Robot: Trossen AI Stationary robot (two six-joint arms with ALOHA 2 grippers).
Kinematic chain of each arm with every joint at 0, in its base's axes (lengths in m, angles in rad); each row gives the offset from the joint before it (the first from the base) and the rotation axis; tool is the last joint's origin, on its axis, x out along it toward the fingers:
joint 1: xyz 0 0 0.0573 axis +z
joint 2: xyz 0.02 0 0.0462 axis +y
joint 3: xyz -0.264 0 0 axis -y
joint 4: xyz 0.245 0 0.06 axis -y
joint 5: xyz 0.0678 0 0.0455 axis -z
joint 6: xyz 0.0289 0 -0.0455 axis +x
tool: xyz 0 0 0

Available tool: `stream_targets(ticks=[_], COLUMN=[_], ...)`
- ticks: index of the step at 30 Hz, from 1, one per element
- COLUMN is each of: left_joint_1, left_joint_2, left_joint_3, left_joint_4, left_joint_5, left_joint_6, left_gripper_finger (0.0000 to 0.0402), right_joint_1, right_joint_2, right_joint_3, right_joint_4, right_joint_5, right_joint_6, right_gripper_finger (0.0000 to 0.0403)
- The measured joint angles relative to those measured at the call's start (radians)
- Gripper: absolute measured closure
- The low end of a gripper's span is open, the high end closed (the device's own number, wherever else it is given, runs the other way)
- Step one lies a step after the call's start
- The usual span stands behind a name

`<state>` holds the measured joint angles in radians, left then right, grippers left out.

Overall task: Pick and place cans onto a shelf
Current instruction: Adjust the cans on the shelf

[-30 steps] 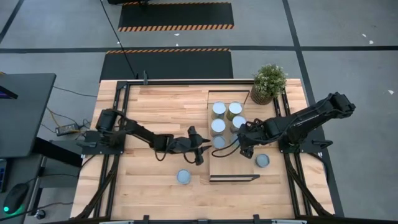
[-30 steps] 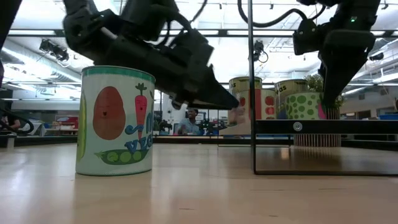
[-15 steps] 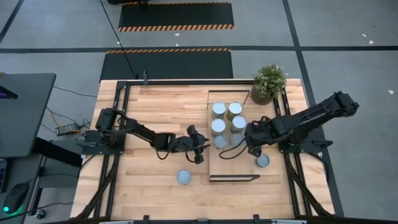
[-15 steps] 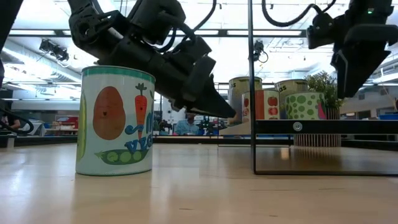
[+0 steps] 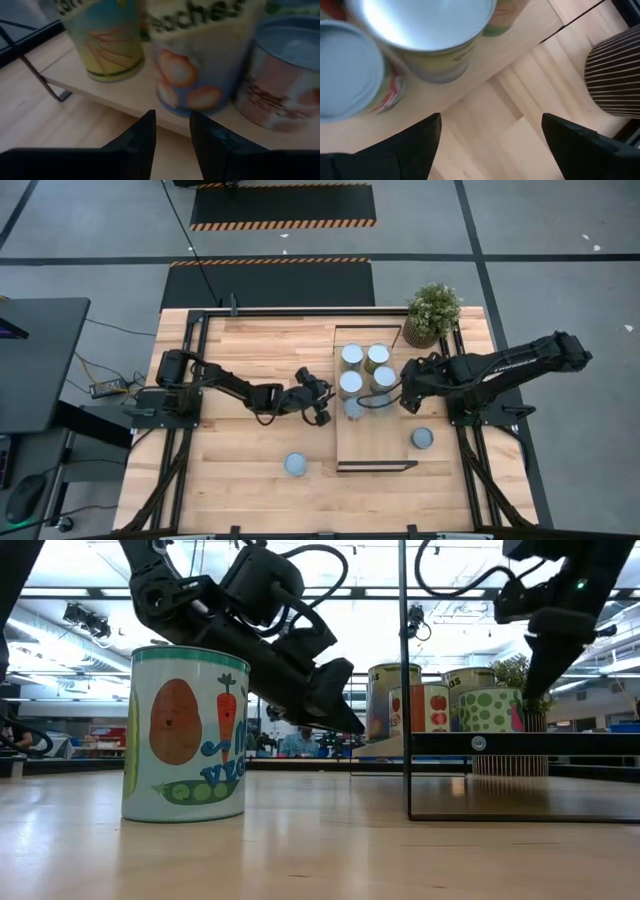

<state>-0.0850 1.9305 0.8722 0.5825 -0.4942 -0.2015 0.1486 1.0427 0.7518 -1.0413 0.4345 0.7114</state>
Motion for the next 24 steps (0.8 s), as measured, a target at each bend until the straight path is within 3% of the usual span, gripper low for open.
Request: stream_targets(ticks=[17, 24], left_joint_1=[0.072, 0.089], left_joint_2=[0.000, -0.008], left_joint_3=[0.000, 0.000], left_joint_4=[0.115, 0.075], left_joint_5=[0.027, 0.068], left_joint_6=[0.006, 0.034], left_gripper_finger=[0.0276, 0.0276], right_joint_1=[-0.167, -0.184], right_joint_2=[0.004, 0.004], right_joint_3=[-0.036, -0.032], right_joint_4=[0.224, 0.183], right_joint_5=[-0.047, -0.082], right_joint_6=[-0.189, -0.192], right_gripper_finger=[0.0050, 0.0050])
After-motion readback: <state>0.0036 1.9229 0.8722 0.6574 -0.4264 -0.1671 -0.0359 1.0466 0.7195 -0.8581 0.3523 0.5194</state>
